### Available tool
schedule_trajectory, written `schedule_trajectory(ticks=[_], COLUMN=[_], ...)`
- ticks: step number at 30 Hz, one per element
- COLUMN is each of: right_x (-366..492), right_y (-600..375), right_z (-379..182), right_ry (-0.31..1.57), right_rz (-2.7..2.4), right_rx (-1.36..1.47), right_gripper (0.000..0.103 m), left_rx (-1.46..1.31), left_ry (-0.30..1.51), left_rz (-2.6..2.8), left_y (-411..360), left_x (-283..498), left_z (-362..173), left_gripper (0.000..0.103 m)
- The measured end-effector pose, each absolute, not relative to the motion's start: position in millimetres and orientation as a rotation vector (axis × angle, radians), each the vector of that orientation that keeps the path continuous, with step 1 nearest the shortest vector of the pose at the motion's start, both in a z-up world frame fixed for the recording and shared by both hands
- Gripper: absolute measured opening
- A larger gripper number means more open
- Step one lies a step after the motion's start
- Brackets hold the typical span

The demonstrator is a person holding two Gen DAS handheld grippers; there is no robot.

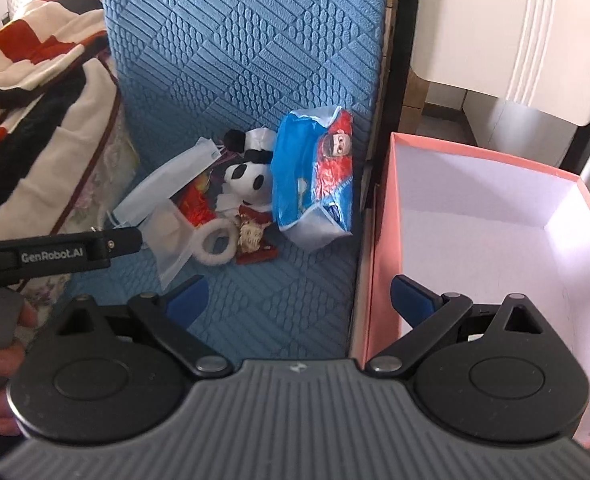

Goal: Organize soft objects
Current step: 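Grasp the blue wet-wipe packet with the right tool while the left tool grasps the white tissue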

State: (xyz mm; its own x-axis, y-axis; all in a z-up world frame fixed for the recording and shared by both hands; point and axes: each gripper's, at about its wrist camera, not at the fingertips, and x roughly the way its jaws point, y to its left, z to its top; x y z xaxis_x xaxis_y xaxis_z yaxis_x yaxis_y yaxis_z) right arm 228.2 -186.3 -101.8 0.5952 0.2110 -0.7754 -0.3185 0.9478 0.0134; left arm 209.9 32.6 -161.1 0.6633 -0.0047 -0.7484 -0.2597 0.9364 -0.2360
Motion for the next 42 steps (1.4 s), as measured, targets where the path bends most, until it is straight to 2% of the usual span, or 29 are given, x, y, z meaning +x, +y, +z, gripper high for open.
schedule_trajectory(ticks=[15,17,18,26,33,42], right_x=[280.5,285.3,288.3,305.9,320.3,346.3], right_y=[-166.8,-165.3,-164.9,-156.9,-145.3,-126.1], right_z=[-124.1,-127.8,-129.9,-143.9,-155.1,-185.7], right_ry=[0.849,0.847,0.848,0.787,0.737,0.829], right_rz=[0.242,0.230,0.221,0.241,0.258,0.233], right_rx=[-0.188,-0.200,-0.202,-0.247,-0.280,-0.405], right_gripper=[0.099,0.086,0.086,0.086,0.086,0.086], left_rx=[-0.320,-0.341,-0.350,-0.550,-0.569,-0.498], left_ry=[0.804,0.796,0.799,0.829,0.873,0.929], left_rz=[0.153,0.171,0.179,0.233,0.284,0.370], left_y=[25.8,28.9,30.4,55.2,59.0,51.1], left_x=[267.3,270.6,272.6,275.5,277.8,285.6], left_z=[-206.7,-211.9,-214.3,-233.9,-250.1,-267.2], left_gripper=[0.103,0.103,0.103,0.103,0.103,0.103])
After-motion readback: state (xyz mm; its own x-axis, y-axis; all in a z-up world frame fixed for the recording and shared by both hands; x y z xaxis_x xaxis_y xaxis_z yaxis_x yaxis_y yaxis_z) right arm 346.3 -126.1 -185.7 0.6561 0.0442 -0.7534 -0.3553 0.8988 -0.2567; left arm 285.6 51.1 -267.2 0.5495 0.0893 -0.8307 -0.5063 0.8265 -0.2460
